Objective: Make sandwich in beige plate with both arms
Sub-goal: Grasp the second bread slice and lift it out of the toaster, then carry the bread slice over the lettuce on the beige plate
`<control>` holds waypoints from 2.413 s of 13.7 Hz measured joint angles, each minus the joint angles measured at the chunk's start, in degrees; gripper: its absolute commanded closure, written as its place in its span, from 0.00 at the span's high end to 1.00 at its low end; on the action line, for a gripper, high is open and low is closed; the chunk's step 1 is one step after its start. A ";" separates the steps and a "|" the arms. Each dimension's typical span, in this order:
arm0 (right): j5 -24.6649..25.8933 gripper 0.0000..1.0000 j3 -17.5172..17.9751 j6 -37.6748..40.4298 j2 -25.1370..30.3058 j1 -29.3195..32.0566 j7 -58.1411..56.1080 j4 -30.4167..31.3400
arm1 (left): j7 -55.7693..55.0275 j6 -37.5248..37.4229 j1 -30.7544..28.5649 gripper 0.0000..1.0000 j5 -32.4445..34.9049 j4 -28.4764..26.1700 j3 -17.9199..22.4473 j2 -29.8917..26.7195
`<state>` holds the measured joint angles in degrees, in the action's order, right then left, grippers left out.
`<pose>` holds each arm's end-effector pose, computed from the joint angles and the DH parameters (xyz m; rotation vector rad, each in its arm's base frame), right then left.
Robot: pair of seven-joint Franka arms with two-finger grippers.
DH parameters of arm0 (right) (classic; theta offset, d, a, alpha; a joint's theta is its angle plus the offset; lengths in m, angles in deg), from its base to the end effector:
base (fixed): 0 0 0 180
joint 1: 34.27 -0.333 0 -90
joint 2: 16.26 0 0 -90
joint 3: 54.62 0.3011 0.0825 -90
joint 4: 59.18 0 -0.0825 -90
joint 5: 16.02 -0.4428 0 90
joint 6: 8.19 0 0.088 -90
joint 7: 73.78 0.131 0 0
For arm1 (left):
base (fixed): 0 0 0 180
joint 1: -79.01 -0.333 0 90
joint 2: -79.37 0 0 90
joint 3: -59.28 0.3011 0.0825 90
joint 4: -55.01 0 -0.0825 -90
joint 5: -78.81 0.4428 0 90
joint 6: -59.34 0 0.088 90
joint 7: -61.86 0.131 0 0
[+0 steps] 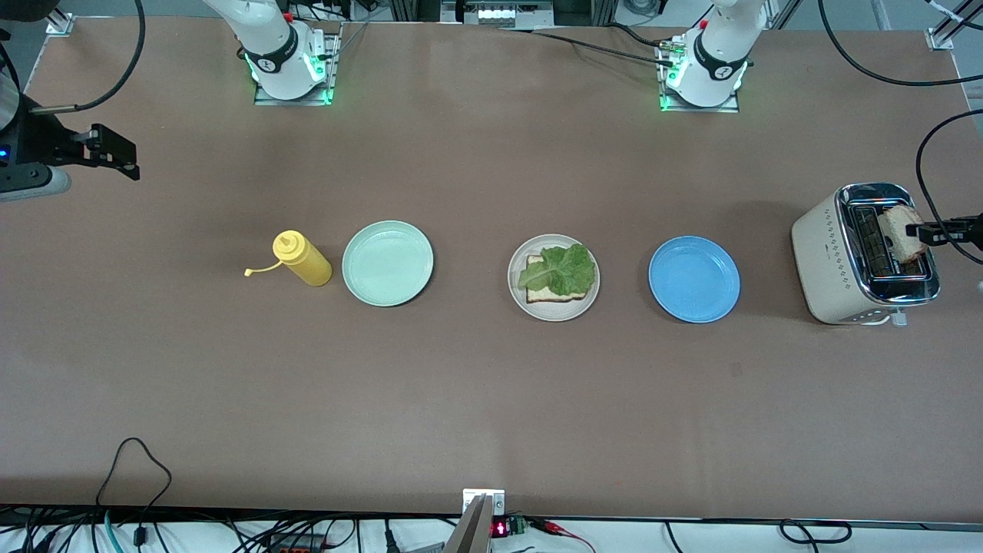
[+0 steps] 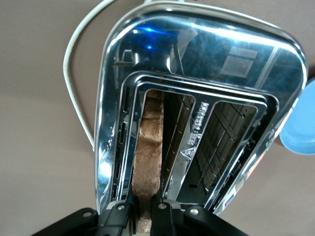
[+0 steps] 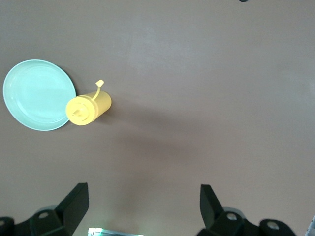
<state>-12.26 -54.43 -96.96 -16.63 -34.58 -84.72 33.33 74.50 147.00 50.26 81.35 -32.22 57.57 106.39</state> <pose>0.6093 -0.0034 0.5570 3.0650 0.3085 -0.1193 0.5915 0.3105 0.3007 2.9168 0.3557 -0.6679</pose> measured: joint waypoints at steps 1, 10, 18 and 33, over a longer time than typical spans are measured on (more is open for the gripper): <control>0.00 1.00 -0.01 -0.54 -0.39 0.79 0.00 0.22 | 0.95 -0.71 -0.06 0.00 0.00 0.46 0.00 -0.14; -2.46 1.00 0.60 -6.65 -3.39 1.67 -0.01 0.41 | -3.37 -31.64 0.78 0.00 -14.52 19.32 -7.10 -5.45; -2.47 1.00 0.42 -7.60 -2.66 1.86 0.17 -0.41 | -10.95 -4.58 2.41 0.00 -30.94 -1.52 -28.92 -3.98; -2.47 1.00 0.10 -7.09 -2.96 3.27 0.20 -0.36 | 0.41 36.56 7.08 0.00 -38.58 -17.54 -41.21 15.78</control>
<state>-14.73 -54.33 -104.05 -19.59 -31.31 -84.52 32.98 74.91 183.56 57.33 42.77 -49.76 16.37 122.17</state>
